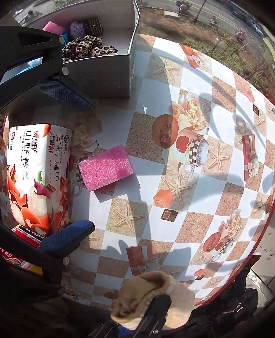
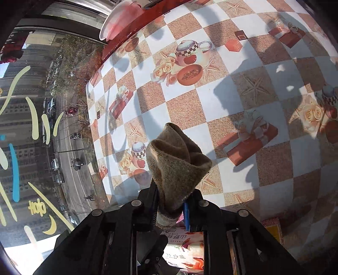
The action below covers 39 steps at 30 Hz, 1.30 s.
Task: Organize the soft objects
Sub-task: 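Grasp the pink foam sponge with the left gripper while the right holds the beige hat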
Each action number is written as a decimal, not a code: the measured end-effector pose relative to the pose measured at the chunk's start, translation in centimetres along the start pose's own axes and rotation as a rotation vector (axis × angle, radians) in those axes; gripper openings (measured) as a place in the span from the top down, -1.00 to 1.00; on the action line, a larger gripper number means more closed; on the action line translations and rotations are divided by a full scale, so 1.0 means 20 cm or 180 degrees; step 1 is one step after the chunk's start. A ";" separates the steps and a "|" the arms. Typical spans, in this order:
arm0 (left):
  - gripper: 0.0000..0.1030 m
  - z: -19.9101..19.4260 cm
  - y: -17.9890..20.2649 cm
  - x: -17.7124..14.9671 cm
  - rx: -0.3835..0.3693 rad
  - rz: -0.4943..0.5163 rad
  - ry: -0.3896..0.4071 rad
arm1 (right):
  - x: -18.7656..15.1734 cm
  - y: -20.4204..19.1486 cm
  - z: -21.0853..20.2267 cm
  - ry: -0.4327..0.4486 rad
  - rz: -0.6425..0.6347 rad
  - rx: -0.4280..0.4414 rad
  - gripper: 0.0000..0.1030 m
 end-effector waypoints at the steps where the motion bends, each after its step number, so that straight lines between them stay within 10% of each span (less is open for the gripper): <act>1: -0.99 0.06 0.01 0.02 0.0036 -0.0036 -0.0091 | -0.01 0.01 -0.05 0.0014 0.0023 0.0096 0.61; 13: -0.63 0.36 0.01 0.06 0.0127 -0.0420 -0.0628 | -0.20 0.03 -0.34 0.0139 -0.0318 0.0426 0.60; 15: 0.07 0.32 0.05 0.07 0.0157 -0.0286 -0.0515 | -0.22 0.05 -0.37 0.0147 -0.0342 0.0432 0.60; 27: 0.08 -0.19 0.26 -0.09 0.0227 0.0719 0.0406 | -0.32 0.10 -0.49 0.0338 -0.0654 -0.0014 0.60; 39: 0.08 -0.49 0.18 -0.33 0.0255 0.1095 0.0720 | -0.61 0.03 -0.47 0.0201 -0.1187 -0.0557 0.60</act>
Point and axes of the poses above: each gripper's, at about its wrist camera, not at the fingertips, and z roughly the way its jaws point, y to its right, x to its top, the point moved 4 cm from there along z, roughly the way its jaws point, and after that the axes turned 3 degrees about z, right-handed, at the moved point
